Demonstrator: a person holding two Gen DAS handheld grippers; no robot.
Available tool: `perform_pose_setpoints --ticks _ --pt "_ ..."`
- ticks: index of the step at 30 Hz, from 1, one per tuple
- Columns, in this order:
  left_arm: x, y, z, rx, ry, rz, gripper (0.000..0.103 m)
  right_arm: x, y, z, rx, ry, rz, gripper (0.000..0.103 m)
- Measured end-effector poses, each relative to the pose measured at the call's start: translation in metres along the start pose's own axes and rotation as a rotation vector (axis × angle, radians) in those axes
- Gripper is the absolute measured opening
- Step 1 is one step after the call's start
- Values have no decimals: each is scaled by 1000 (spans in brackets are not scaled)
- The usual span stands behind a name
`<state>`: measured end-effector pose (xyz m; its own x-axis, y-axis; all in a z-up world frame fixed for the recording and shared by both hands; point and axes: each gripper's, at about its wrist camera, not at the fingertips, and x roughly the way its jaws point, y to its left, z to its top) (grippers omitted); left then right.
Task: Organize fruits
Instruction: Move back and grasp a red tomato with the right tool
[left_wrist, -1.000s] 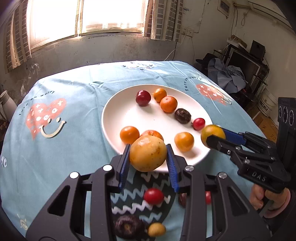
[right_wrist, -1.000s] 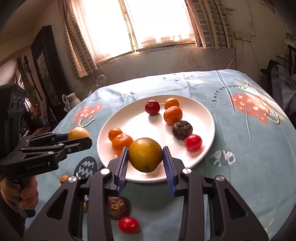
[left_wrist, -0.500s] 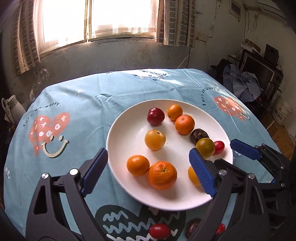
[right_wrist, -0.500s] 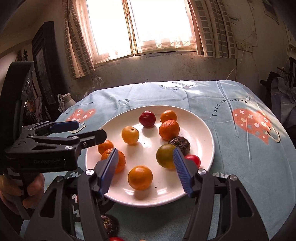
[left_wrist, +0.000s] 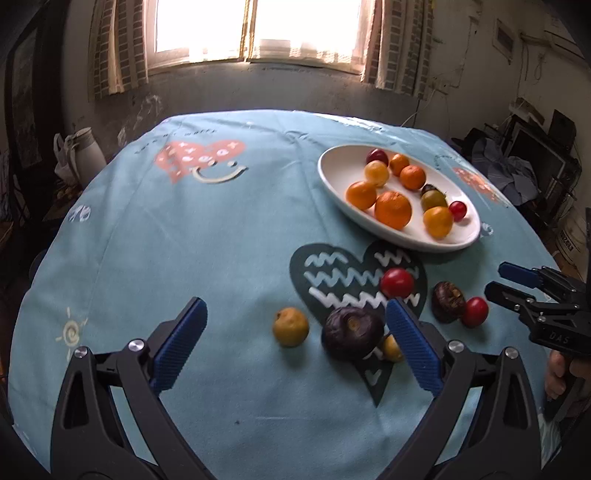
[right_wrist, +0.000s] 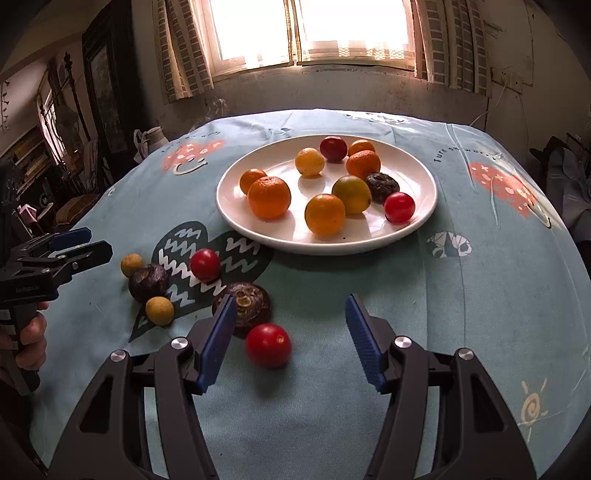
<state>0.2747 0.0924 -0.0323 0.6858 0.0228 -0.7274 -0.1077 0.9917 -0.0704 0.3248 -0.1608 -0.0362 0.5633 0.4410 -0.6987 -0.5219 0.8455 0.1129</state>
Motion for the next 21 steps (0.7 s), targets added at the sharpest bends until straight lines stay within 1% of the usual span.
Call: perform_pose_setpoints --ticks 3,6,7,9,14,16,17,19,21 --pt "-5 8 -2 -19 -33 28 99 0 11 -8 -49 34 -2 62" --pt "-9 10 0 -33 -39 1 99 8 18 -11 -94 72 6 61" --pt "-9 10 0 -29 -41 3 99 11 19 -13 -103 85 10 61" --pt "-10 8 0 -20 -43 17 99 17 20 -15 -112 107 16 54" --pt "-11 9 1 -14 -47 21 99 26 16 -18 -109 135 13 46" --pt "-12 10 1 -9 -56 36 99 26 16 -18 -114 135 14 39" --pt "-12 10 1 -5 -57 41 99 26 16 -18 -116 138 14 33" --pt "-10 9 1 13 -52 46 99 24 15 -18 -110 140 9 30" --pt "-9 5 0 59 -46 34 98 17 12 -15 -89 133 10 29"
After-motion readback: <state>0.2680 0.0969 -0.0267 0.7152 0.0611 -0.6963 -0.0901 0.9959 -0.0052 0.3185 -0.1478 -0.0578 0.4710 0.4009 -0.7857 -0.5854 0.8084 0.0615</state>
